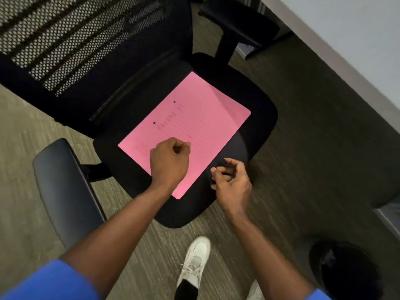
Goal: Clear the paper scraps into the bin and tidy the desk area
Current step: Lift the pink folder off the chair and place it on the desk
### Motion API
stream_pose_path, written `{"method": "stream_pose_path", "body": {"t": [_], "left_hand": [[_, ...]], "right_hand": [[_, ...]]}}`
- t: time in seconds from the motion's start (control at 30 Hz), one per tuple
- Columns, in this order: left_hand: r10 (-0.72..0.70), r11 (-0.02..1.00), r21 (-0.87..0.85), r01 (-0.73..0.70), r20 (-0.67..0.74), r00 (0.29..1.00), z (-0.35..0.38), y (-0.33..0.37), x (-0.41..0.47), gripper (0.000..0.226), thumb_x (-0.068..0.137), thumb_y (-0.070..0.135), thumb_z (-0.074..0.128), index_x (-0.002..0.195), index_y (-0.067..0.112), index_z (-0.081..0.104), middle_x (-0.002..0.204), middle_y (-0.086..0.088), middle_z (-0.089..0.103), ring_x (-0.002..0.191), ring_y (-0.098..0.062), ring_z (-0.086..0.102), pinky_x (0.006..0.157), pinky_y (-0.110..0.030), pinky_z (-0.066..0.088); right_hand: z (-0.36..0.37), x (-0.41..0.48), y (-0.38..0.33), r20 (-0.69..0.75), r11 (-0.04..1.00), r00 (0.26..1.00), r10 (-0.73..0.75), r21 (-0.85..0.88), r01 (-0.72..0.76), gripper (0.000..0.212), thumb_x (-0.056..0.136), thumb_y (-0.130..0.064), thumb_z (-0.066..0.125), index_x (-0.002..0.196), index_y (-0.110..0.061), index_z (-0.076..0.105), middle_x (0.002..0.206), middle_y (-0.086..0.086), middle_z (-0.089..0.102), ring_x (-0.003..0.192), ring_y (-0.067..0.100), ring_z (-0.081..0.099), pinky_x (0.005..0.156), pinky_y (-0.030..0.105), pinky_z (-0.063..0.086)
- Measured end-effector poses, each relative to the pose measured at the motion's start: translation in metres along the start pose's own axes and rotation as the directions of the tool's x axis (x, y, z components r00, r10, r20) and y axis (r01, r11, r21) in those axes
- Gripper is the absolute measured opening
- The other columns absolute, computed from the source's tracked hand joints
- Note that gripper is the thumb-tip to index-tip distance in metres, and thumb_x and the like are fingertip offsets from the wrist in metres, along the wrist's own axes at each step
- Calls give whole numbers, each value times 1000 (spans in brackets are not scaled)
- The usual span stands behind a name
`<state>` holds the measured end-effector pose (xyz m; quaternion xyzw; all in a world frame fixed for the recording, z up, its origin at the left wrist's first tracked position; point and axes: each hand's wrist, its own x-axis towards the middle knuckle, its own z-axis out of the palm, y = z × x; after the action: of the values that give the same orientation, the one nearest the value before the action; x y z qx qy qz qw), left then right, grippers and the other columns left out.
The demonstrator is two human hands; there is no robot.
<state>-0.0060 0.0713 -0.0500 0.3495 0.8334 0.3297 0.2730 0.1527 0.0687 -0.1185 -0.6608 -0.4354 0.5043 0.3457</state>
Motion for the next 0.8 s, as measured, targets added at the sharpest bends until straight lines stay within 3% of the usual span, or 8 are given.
{"method": "stream_pose_path", "body": {"t": [0.1,0.17,0.23,0.33,0.47,0.63,0.8], "left_hand": [[36,990,142,-24,-84,996,-19,6,32,19,101,32,69,87,20,75,91,5,77,87,-14,72,88,-42,63],[71,943,330,-39,-84,994,-29,4,52,23,100,35,70,106,15,77,119,-6,74,114,-26,67,97,-45,59],[79,850,527,-22,-86,993,-39,-4,67,47,96,43,72,127,7,68,137,-16,61,131,-34,53,104,-49,53],[47,756,654,21,-86,995,-50,-18,80,80,91,57,74,143,0,52,147,-24,51,138,-42,46,112,-57,43],[-26,799,601,25,-7,1000,-52,-37,84,88,88,56,77,146,-1,45,147,-25,53,139,-44,50,117,-60,39],[-38,833,550,58,-47,998,-50,-47,73,79,90,47,78,144,-1,49,145,-24,56,138,-44,51,117,-59,41],[-87,866,487,118,-86,993,-49,-47,56,69,89,39,80,139,-2,55,140,-25,59,132,-45,56,111,-58,49]], "right_hand": [[13,-6,-4,-12,998,998,56,32,-55,35,85,-28,84,110,-38,61,86,-10,78,67,11,76,67,51,66],[17,-9,-5,-4,996,996,85,28,-85,37,84,-32,83,112,-39,60,86,-9,78,72,12,76,72,52,66],[20,-13,-4,0,993,994,111,32,-111,39,84,-34,83,116,-37,60,88,-8,78,77,13,77,77,54,65],[22,-18,-4,-9,992,992,123,9,-122,42,85,-34,83,121,-34,60,90,-10,77,81,10,76,81,51,65],[25,-25,-8,-16,993,994,112,-40,-113,43,86,-30,83,124,-30,61,84,-13,76,80,5,73,85,43,61],[25,-30,-13,26,992,993,115,-50,-114,49,88,-28,81,132,-26,57,88,-12,73,83,4,72,76,28,54],[11,-30,-7,36,992,991,127,-34,-126,52,91,-18,80,134,-30,53,93,-10,72,82,2,72,74,25,57]]}}
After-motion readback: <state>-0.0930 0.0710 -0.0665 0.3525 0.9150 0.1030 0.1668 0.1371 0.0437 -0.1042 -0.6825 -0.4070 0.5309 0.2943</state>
